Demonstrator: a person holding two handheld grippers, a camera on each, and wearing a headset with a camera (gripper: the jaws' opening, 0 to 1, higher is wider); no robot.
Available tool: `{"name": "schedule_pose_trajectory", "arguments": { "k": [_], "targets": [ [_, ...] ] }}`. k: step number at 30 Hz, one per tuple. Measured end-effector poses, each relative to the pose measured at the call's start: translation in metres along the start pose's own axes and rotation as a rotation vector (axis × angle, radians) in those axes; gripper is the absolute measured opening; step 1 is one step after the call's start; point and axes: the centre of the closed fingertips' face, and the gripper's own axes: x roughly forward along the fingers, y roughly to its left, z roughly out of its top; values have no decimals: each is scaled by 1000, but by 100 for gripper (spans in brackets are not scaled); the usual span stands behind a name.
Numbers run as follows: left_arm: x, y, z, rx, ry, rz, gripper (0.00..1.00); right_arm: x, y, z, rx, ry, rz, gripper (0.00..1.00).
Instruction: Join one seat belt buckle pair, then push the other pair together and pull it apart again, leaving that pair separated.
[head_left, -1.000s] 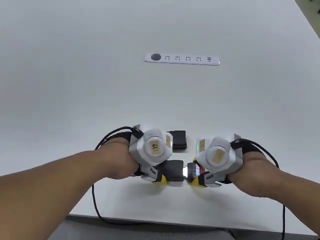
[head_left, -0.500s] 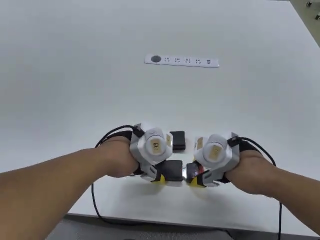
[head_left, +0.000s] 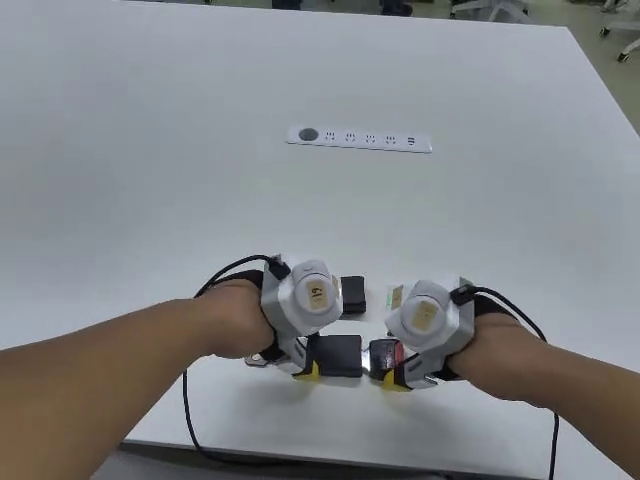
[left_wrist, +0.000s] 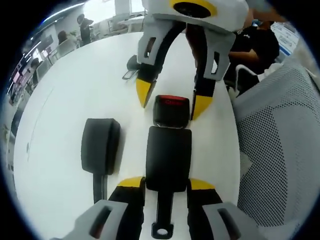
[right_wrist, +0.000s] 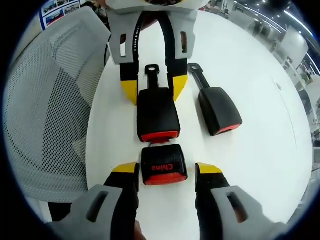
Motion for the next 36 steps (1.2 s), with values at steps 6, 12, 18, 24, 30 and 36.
{"name": "schedule_pose_trajectory", "arguments": {
  "k": [6, 12, 18, 24, 30, 36],
  "targets": [
    [-22, 11, 4, -55, -85, 24, 37, -28, -6, -1, 62, -88, -13, 42],
    [-43, 21, 14, -52, -108, 34, 38, -45, -24, -14, 95, -111, -38, 39],
    [-44, 48, 27, -41, -133, 82, 39, -56, -48, -34, 86, -88, -80, 35],
    [-34, 70, 36, 18, -119, 105, 43, -62, -70, -58, 92, -57, -105, 34],
    [-21, 81, 40, 72, -66, 85, 43, -63, -89, -86, 109, -21, -110, 35],
    [-8, 86, 46, 88, -36, 57, 43, -57, -92, -103, 122, 18, -93, 36]
  ]
}}
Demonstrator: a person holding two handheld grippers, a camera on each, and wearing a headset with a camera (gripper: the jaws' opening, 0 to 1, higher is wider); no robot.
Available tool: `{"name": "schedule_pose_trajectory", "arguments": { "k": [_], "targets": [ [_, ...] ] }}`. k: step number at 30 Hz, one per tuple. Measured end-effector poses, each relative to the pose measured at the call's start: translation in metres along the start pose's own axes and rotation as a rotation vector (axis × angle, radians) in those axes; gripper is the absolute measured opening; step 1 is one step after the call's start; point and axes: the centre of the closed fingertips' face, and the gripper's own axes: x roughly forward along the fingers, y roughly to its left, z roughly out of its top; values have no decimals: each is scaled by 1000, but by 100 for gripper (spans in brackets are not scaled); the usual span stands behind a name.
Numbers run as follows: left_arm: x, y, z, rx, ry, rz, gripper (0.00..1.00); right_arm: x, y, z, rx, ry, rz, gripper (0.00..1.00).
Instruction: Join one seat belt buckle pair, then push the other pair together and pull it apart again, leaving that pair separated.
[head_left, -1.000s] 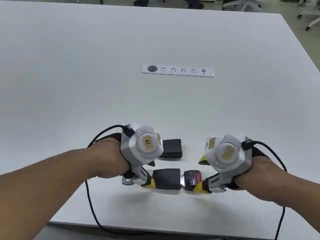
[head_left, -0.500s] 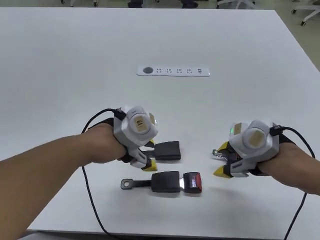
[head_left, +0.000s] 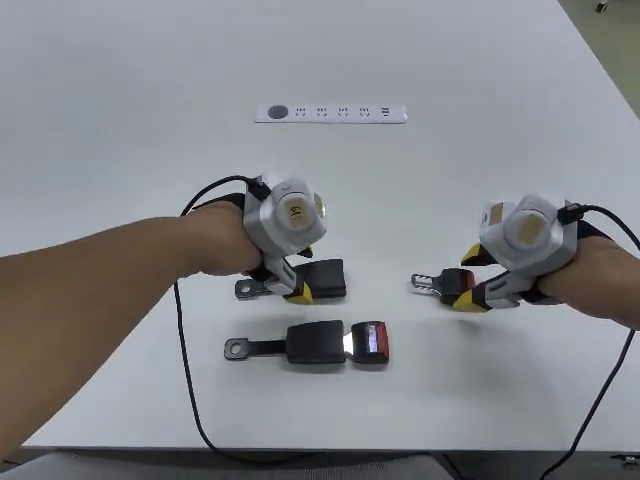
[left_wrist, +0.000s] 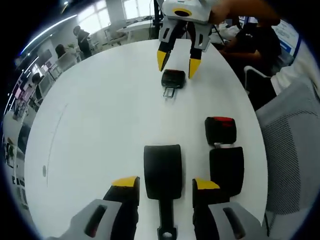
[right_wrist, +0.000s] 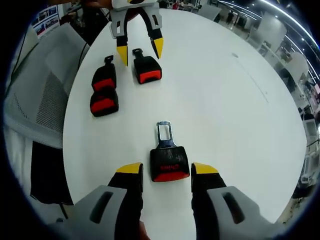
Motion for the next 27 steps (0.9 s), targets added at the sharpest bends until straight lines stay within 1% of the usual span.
{"name": "schedule_pose_trajectory", "arguments": {
  "k": [1, 2, 3, 4, 5, 6, 8, 10, 12, 14, 16, 18, 23, 25, 27],
  "targets": [
    [6, 1, -2, -2, 3, -5, 42, 1, 1, -2, -4, 8, 6, 36],
    [10, 0, -3, -10, 9, -20, 41, 1, 4, -1, -15, 18, 15, 36],
    [11, -1, -2, -10, 11, -31, 41, 1, 4, -2, -30, 26, 14, 35],
    [12, 0, -1, -5, 8, -31, 38, 4, 3, -4, -50, 37, 16, 33],
    [17, 2, -3, -3, 12, -34, 35, 5, 4, -6, -64, 52, 21, 32],
    [18, 2, -4, -2, 16, -36, 33, 5, 5, -5, -57, 50, 20, 32],
    [16, 0, -4, 0, 20, -43, 33, 7, 3, -5, -47, 50, 25, 32],
    [20, -1, -6, 5, 27, -52, 33, 8, 4, -6, -63, 50, 35, 32],
    [23, -2, -9, 7, 30, -53, 34, 11, 3, -7, -62, 51, 45, 32],
    [20, -2, -7, -6, 18, -60, 34, 14, 3, -8, -83, 56, 55, 32],
    [20, 0, -9, 0, 10, -59, 33, 13, 3, -7, -80, 54, 62, 32],
    [20, -1, -9, -1, 4, -56, 33, 14, 3, -7, -78, 47, 73, 32],
    [22, 0, -9, 5, 1, -56, 33, 14, 2, -7, -71, 49, 78, 32],
    [21, -2, -8, 11, 0, -58, 33, 14, 2, -7, -81, 49, 79, 32],
    [20, -3, -8, 14, 3, -59, 33, 15, 4, -3, -95, 47, 78, 31]
  ]
}}
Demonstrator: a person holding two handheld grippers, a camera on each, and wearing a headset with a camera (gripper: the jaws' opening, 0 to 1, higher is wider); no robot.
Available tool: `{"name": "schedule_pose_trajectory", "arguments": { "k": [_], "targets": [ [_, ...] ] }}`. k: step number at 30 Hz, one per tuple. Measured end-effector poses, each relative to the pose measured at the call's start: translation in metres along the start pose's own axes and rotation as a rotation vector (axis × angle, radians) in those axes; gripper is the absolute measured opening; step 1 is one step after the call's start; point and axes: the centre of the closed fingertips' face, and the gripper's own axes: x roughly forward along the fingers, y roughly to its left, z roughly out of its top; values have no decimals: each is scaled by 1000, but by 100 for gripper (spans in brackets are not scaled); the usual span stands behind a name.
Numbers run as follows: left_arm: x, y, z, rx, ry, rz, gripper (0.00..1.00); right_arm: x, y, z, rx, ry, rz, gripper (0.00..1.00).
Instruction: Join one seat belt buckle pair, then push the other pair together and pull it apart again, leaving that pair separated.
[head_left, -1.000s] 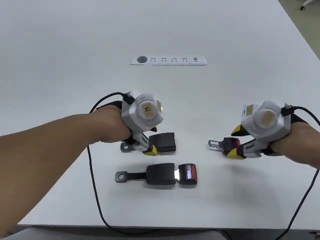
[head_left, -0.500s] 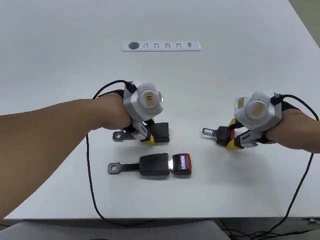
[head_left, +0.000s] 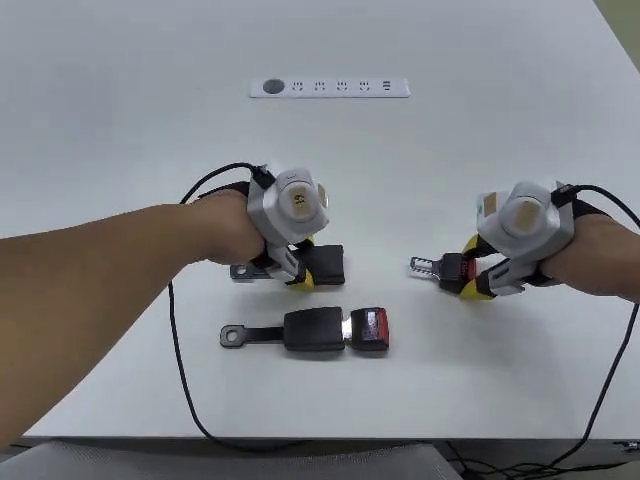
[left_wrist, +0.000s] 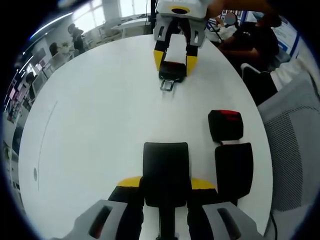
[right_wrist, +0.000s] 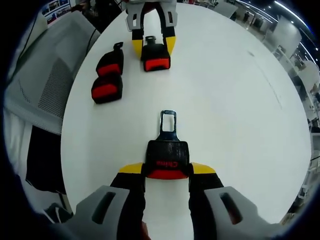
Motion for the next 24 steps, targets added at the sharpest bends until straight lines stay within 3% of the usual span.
{"name": "schedule_pose_trajectory", "arguments": {
  "k": [4, 18, 20, 24],
  "targets": [
    [0, 0, 0, 8, 11, 0, 33, 6, 5, 14, -33, -6, 3, 31],
    [1, 1, -2, 19, 24, -2, 33, 34, 15, 86, -111, -41, 19, 31],
    [1, 1, -2, 17, 26, -1, 33, 34, 11, 85, -104, -16, 16, 31],
    [1, 0, -2, 22, 28, -1, 33, 31, 13, 84, -98, -18, 2, 31]
  ]
}}
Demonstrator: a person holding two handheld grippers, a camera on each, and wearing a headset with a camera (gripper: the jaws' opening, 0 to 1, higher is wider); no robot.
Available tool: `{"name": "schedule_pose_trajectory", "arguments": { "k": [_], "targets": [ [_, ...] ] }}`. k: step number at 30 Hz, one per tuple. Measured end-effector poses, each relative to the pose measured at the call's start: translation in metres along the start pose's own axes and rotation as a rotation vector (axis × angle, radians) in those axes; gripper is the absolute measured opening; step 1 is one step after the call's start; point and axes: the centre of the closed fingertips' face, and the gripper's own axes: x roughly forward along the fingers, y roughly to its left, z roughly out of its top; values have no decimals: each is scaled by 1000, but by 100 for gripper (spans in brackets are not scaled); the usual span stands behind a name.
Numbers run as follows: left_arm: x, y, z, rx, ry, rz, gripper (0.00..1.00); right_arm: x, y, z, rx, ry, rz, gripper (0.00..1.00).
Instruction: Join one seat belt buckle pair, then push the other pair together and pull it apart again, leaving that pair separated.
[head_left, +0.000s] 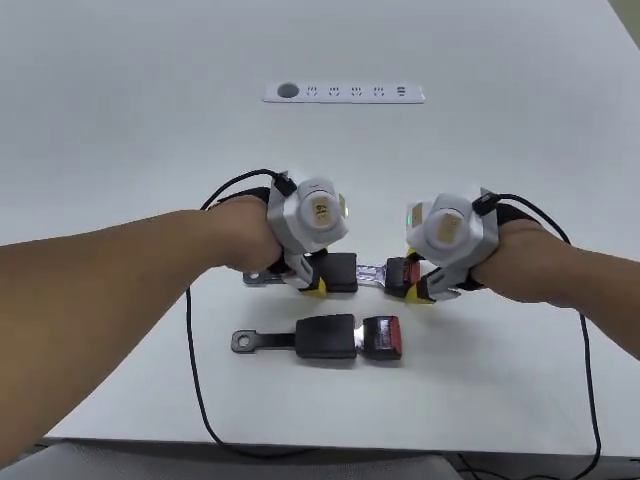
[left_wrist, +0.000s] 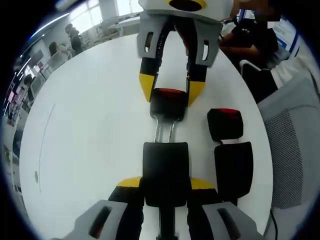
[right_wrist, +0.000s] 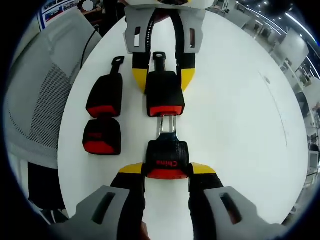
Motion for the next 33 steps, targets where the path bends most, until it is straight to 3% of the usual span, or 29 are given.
{"name": "schedule_pose_trajectory", "arguments": {
  "k": [7, 13, 25, 28, 30, 33],
  "targets": [
    [0, -1, 1, 14, 2, -3, 33, 2, 1, 10, -61, -26, -1, 31],
    [1, -1, 1, 35, -2, -10, 32, 4, 0, 13, -68, -57, 19, 30],
    [1, 0, 1, 44, -15, -19, 31, 9, -1, 17, -54, -80, 56, 28],
    [1, -1, 2, 41, -12, -18, 31, 15, 3, 33, 17, -128, 90, 28],
    [0, -2, 3, 36, 2, -13, 31, 18, -2, 32, -39, -51, 77, 28],
    [0, 1, 1, 35, 0, -13, 31, 16, 0, 30, -25, -63, 86, 28]
  ]
}}
